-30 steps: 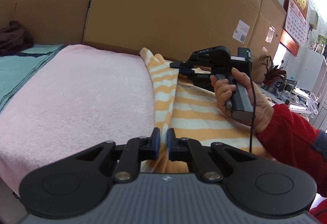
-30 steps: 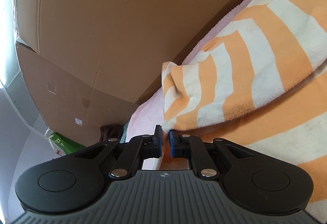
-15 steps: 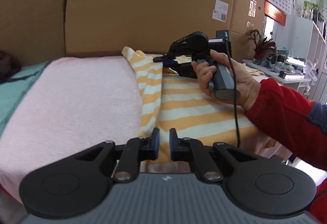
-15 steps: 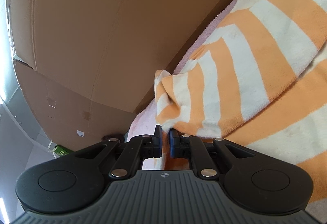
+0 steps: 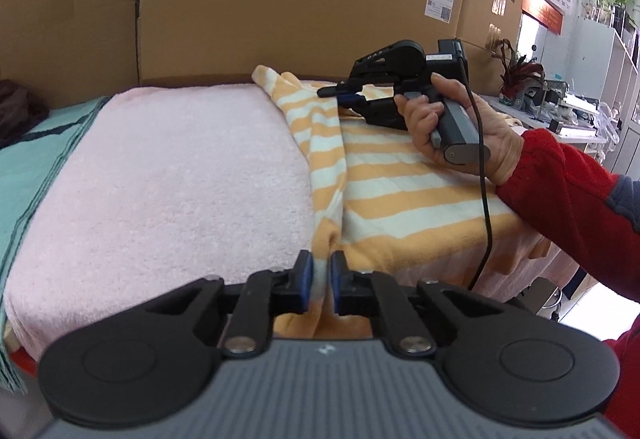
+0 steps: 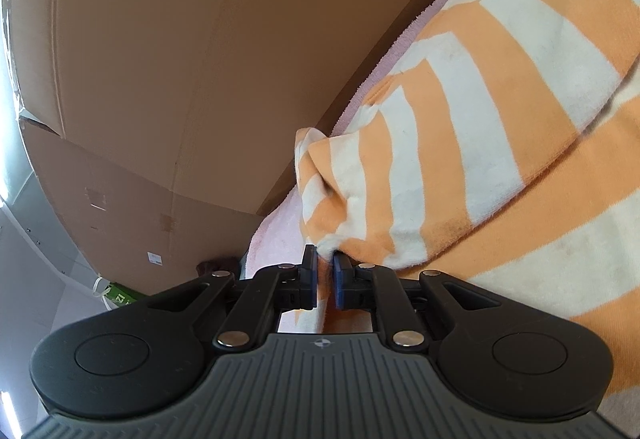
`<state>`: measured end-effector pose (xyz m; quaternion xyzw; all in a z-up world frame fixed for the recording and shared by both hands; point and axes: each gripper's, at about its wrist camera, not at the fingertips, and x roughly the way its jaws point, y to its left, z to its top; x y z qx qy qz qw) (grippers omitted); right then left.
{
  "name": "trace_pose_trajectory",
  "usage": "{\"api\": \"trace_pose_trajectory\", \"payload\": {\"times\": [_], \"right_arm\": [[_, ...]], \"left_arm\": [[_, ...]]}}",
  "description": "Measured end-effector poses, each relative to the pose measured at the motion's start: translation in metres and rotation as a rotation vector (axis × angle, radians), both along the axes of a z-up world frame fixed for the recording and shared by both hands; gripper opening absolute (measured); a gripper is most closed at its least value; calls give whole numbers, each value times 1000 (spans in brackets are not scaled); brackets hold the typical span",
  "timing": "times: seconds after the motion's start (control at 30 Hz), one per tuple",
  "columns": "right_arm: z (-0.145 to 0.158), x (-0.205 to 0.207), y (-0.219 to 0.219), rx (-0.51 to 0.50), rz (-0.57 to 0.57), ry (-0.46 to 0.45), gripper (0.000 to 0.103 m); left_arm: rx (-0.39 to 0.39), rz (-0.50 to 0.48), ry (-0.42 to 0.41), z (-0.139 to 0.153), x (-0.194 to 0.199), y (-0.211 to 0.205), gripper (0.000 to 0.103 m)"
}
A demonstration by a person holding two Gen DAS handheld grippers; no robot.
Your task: Fold clothes
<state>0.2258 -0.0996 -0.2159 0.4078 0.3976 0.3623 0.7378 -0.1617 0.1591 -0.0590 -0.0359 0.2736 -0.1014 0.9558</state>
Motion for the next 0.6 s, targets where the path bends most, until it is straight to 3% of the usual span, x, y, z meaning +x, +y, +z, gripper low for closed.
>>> {"api": "trace_pose_trajectory", "payload": {"times": [0.3, 0.4, 0.53, 0.57, 0.6], "right_arm": [[-2, 1, -2, 1, -4, 1, 11], [-2, 1, -2, 4, -5, 3, 11], [-2, 2, -2, 8, -8, 5, 12], [-2, 2, -2, 8, -7, 6, 12], [-2, 2, -2, 8, -6, 6, 12]], "left_arm": [[-78, -48, -33, 16, -10, -1, 0], [-48, -44, -7, 9, -5, -7, 0], [54, -21, -19, 10, -6, -10, 4], [76, -21, -22, 11, -6, -9, 7], [97, -21, -26, 12, -7, -9, 19]]}}
